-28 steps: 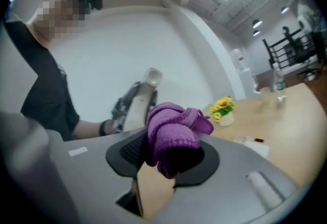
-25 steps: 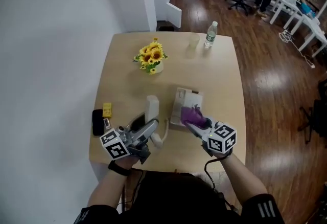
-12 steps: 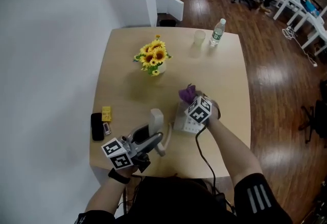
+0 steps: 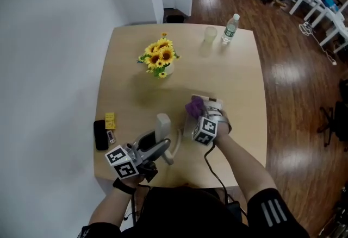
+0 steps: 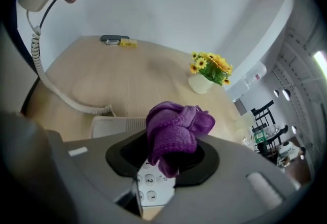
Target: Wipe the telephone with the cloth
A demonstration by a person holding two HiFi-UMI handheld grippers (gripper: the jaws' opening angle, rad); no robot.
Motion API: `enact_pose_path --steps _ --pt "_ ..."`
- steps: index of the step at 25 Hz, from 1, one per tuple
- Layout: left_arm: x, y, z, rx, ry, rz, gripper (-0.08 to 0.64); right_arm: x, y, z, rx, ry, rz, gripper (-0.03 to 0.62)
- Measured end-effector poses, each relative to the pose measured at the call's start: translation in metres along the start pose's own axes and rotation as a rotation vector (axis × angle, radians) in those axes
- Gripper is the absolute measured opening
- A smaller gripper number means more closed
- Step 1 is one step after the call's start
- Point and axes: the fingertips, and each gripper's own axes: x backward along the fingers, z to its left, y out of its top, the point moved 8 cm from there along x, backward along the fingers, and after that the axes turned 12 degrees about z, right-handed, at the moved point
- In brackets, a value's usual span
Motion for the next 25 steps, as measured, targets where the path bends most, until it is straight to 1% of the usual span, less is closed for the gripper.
enact_pose_path --steps 3,6,11,14,17,19,21,23,25 --pt "-0.005 0.002 -0.003 -0.018 -0.006 0.006 0.219 0.009 -0.004 0.025 0.055 0.019 0.016 0.141" --pt "-0.009 0.002 -0.003 -0.021 -0.007 0.013 0.218 0.015 -0.005 0.055 0.109 0.028 0.012 0.141" --pt "-0.010 -0.003 -0.001 -0.014 -0.002 0.028 0.219 0.017 -0.004 0.083 0.124 0.044 0.022 0.141" --pt "-0.010 -0.006 0.002 -0.010 0.008 0.035 0.218 0.017 -0.004 0.100 0.156 0.079 0.045 0.141" --pt "-0.012 -0.007 0.004 -0.010 0.016 0.040 0.219 0.017 -0.006 0.112 0.155 0.112 0.063 0.141" --pt "-0.015 -0.006 0.003 -0.014 0.021 0.044 0.219 0.016 -0.006 0.115 0.103 0.155 0.055 0.141" --pt "-0.017 -0.005 0.004 -0.019 0.035 0.052 0.219 0.015 -0.004 0.113 0.000 0.226 0.030 0.141" --pt "-0.019 -0.005 0.008 -0.026 0.055 0.062 0.219 0.018 -0.002 0.108 -0.103 0.348 0.007 0.141" --pt "-0.022 -0.007 0.016 -0.030 0.073 0.069 0.219 0.029 -0.003 0.105 -0.181 0.500 -0.040 0.140"
